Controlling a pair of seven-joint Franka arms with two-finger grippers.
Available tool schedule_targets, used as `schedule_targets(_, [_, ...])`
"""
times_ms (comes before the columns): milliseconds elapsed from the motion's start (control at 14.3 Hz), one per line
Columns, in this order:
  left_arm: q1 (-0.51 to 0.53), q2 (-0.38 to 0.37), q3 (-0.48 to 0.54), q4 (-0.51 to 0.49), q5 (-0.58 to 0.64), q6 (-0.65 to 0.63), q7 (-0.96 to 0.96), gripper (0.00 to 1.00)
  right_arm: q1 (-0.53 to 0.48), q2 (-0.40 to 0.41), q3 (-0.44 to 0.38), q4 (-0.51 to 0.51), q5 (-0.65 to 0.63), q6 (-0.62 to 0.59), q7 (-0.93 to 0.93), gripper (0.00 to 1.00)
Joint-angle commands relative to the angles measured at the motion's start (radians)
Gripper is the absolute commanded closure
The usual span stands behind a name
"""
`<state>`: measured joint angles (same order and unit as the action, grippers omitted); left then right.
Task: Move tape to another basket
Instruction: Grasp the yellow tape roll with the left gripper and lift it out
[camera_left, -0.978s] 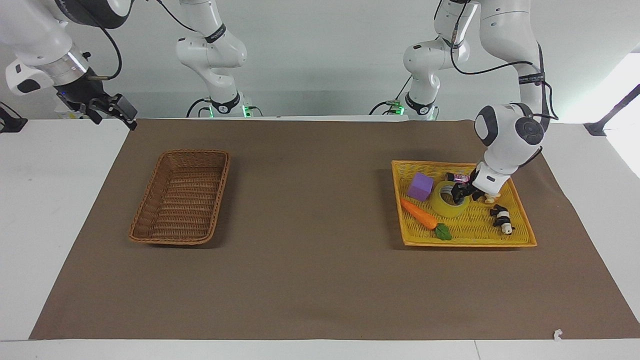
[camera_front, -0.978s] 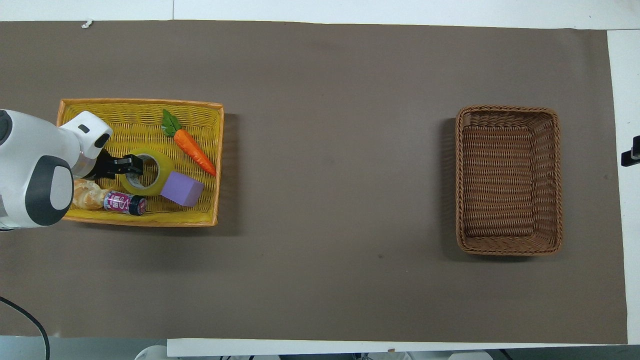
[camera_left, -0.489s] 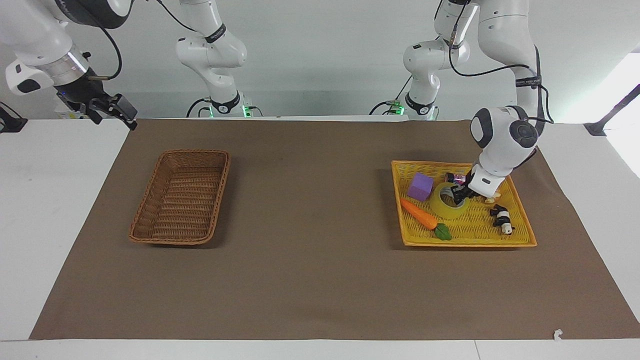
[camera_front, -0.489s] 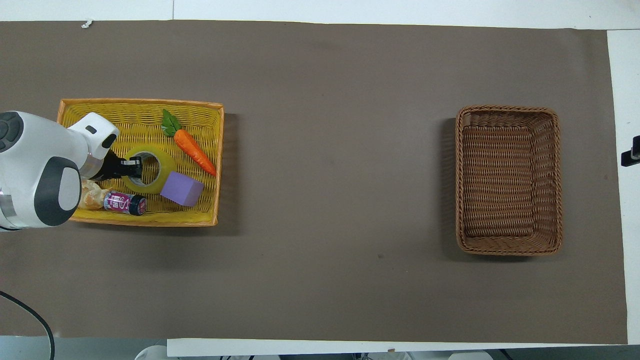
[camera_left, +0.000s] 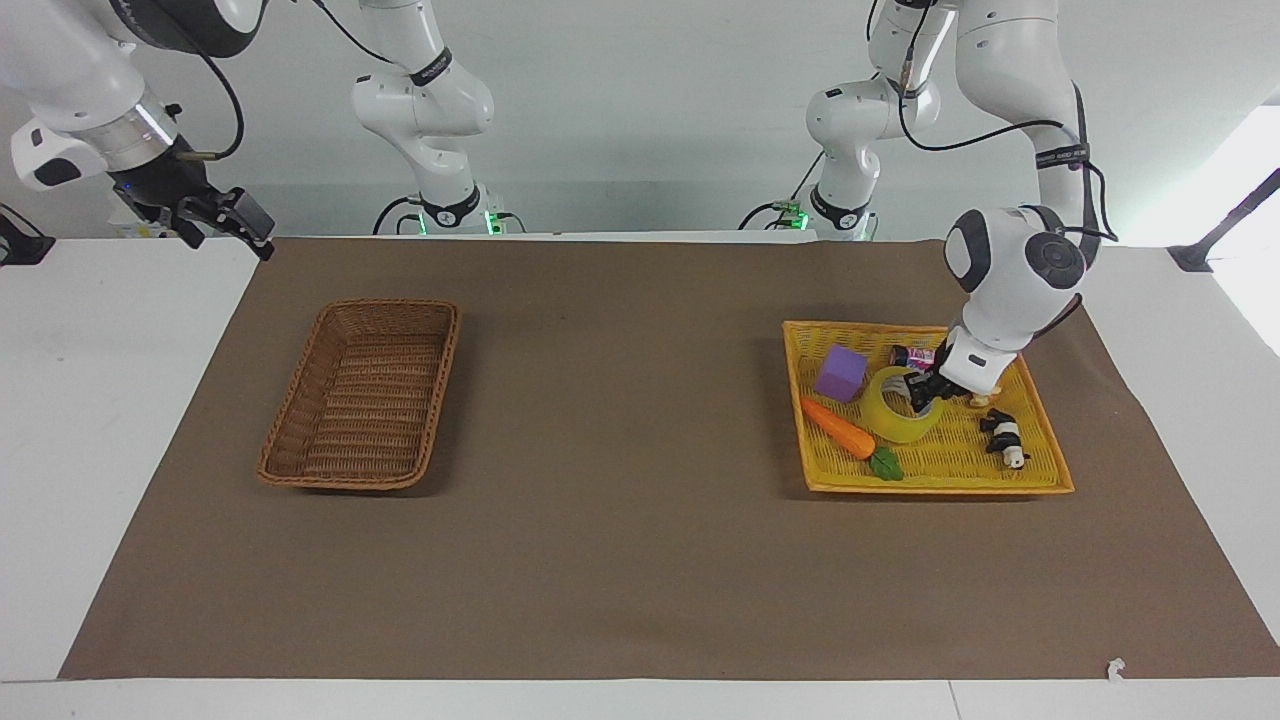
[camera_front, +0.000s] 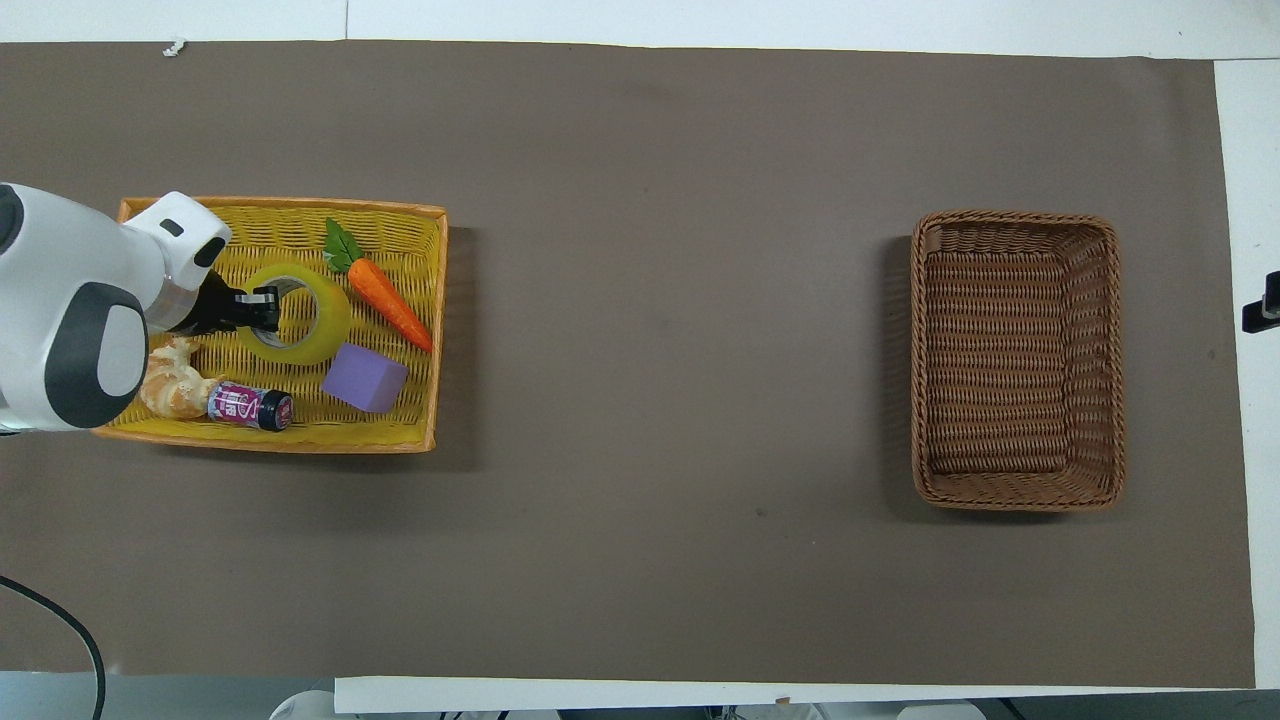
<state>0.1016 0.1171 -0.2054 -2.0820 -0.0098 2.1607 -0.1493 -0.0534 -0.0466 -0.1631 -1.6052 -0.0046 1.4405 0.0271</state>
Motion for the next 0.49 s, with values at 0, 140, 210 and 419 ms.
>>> schedule_targets(0, [-0.032,-0.005,0.006,0.140,-0.007,-0.158,-0.024,1.00,0.000,-0.024,-0.001,-0.030,0.015,0.017,-0.018,0.00])
schedule_targets(140, [-0.097,-0.005,0.006,0.164,-0.005,-0.173,-0.138,1.00,0.000,-0.024,-0.001,-0.030,0.015,0.017,-0.018,0.00])
schedule_targets(210, [-0.140,-0.005,0.006,0.175,-0.007,-0.168,-0.210,1.00,0.000,-0.024,-0.001,-0.030,0.015,0.017,-0.018,0.00])
schedule_targets(419, [-0.272,0.003,0.006,0.210,-0.071,-0.147,-0.471,1.00,0.000,-0.024,-0.001,-0.030,0.015,0.017,-0.018,0.00])
